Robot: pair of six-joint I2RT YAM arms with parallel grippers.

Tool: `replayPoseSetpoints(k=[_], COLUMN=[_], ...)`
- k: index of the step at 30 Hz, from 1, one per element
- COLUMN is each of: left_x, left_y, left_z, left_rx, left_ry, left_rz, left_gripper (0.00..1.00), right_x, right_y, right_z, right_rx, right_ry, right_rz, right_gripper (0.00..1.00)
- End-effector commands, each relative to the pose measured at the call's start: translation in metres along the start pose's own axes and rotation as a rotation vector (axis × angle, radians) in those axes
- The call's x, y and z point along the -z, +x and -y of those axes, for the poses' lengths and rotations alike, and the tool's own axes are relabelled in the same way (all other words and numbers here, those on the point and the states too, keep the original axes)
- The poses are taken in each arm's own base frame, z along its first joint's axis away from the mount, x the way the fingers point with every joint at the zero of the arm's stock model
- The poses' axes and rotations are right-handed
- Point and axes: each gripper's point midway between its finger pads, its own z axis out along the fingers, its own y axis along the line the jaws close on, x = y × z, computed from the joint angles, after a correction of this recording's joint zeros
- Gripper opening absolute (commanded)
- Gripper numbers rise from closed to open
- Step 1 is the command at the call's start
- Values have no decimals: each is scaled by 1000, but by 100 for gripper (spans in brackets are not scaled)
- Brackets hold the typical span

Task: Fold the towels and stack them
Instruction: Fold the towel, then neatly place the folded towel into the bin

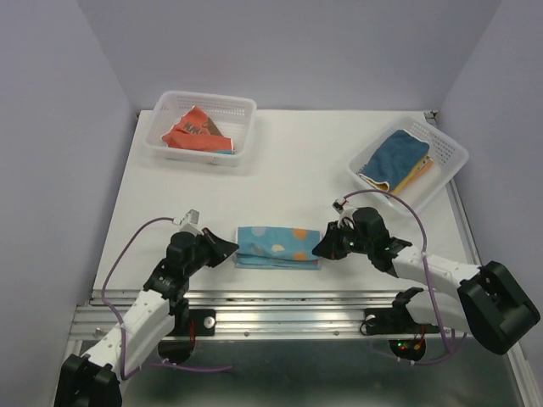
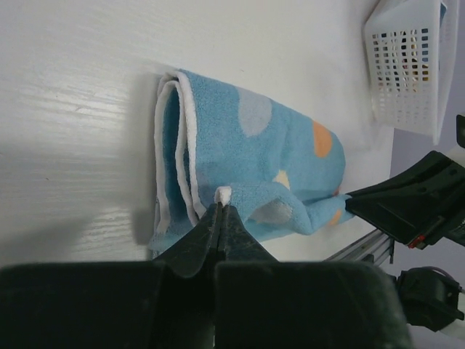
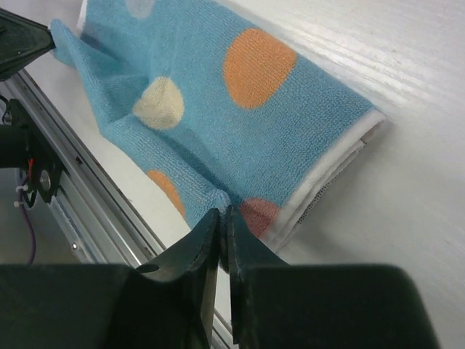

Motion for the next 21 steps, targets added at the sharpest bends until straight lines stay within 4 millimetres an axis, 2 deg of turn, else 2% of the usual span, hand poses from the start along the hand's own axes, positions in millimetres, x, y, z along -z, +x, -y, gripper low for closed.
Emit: replayPoseSetpoints(k=[1, 2, 4, 5, 7, 9, 11, 16, 17, 19, 21], left_x=[4, 5, 7, 9, 15, 23, 29, 28, 27, 24, 24], left_y=[11, 11, 12, 10, 9, -2, -18, -25, -28, -34, -44], left_z=[3, 3, 1, 3, 1, 0, 1, 6, 7, 0, 6], left_rx=[32, 37, 48, 48, 56, 58, 49, 44, 44, 25, 1], left_ry=[19, 17, -2, -3, -30, -68, -97, -77, -85, -140, -145], left_rz=[-46, -51, -55, -50, -42, 8, 81, 114, 124, 137, 157], left_gripper=[5, 24, 48, 71, 79, 94, 99, 99, 99, 99, 99], right_x=[-2, -1, 0, 1, 4, 9, 12, 21, 21, 18, 16], right_y=[0, -1, 0, 1, 1, 0, -4, -28, -20, -24, -25], right_z=[-3, -3, -1, -1, -2, -2, 0, -1, 5, 8, 19], right_rx=[3, 5, -1, -1, -9, -12, -18, -36, -53, -79, -98], right_ry=[-23, -20, -6, -4, 3, 14, 49, 134, 164, 210, 284], right_rz=[31, 38, 34, 33, 36, 44, 50, 106, 81, 78, 85], right_gripper=[15, 23, 38, 49, 64, 73, 81, 88, 89, 91, 91])
